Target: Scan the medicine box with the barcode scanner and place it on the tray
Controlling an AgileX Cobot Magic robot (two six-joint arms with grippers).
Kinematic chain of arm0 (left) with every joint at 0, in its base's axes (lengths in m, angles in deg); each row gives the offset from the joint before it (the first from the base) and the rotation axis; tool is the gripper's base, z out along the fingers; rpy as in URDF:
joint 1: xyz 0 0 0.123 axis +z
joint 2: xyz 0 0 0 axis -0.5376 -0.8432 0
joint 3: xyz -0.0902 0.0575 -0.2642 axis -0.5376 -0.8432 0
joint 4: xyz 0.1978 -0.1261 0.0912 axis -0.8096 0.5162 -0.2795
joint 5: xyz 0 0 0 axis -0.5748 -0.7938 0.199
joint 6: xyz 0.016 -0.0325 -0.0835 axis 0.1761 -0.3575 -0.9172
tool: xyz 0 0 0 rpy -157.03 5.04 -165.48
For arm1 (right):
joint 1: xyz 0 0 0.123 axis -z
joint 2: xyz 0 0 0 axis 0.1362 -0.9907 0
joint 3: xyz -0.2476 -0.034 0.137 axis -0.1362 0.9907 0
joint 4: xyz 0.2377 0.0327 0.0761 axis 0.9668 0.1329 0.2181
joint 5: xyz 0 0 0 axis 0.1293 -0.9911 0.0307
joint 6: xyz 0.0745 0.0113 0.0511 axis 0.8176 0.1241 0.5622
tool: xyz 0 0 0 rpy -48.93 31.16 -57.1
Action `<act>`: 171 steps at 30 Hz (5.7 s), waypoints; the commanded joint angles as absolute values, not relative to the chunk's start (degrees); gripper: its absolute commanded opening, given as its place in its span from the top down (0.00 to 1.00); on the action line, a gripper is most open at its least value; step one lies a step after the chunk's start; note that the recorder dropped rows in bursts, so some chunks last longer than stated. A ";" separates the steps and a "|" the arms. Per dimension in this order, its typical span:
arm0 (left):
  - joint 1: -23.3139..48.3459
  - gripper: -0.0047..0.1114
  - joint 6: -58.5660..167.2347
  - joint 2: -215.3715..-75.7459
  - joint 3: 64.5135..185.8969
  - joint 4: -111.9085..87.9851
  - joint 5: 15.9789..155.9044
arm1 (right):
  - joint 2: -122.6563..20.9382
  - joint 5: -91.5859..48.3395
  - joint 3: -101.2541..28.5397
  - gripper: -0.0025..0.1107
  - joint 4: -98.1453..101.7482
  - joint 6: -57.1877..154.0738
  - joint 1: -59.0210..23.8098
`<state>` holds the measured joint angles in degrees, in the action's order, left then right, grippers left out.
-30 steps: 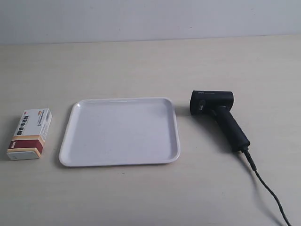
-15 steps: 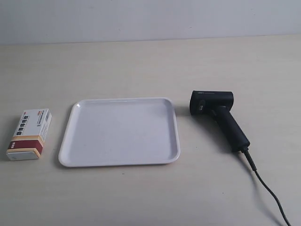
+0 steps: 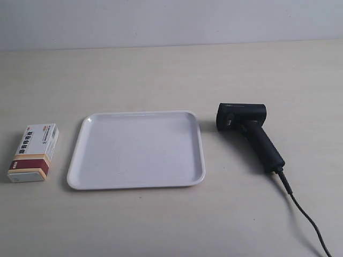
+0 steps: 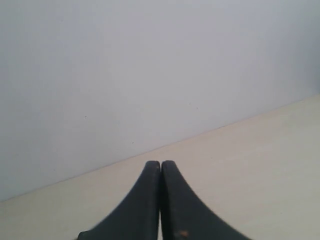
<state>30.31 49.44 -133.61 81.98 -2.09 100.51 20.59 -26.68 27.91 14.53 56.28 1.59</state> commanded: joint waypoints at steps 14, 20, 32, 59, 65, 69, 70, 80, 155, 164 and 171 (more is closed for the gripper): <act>21.94 0.06 49.83 -172.56 86.00 -4.53 113.28 | 20.94 -26.86 27.50 0.98 14.71 56.18 1.86; 21.82 0.06 43.74 -177.18 86.00 -16.66 116.00 | 20.94 -26.86 27.50 0.98 14.71 56.18 1.86; 22.04 0.71 42.84 -178.37 86.00 -22.70 118.25 | 20.94 -26.96 27.50 0.98 14.82 56.18 1.86; 15.12 0.96 -8.00 -170.64 112.34 -107.01 117.89 | -58.68 -13.40 2.75 0.61 14.73 46.65 -21.16; 13.19 0.96 -8.00 -175.50 114.15 -107.30 113.50 | -66.93 -14.79 -0.54 0.25 14.73 45.52 -21.16; 13.19 0.96 -8.00 -176.48 114.47 -107.30 113.64 | -70.06 -11.13 -0.54 0.20 14.73 44.83 -21.16; 13.19 0.96 -8.25 -176.48 114.47 -107.30 113.64 | -70.91 -10.21 -0.54 0.20 14.73 44.09 -21.16; 13.19 0.96 -10.84 -176.48 114.47 -111.91 115.16 | -81.27 -5.86 -5.35 0.20 14.73 40.37 -21.05; 11.89 0.06 9.36 -187.37 112.00 -93.57 113.49 | -84.98 -12.37 -9.01 0.36 15.29 38.69 -18.13; 11.89 0.06 -7.97 -172.14 112.00 -101.46 111.28 | -69.22 -23.36 -9.01 0.18 14.92 37.47 -18.13; 12.00 0.42 -31.01 -154.73 109.06 -111.91 111.08 | -43.41 -35.65 -8.58 0.49 14.26 37.13 -18.13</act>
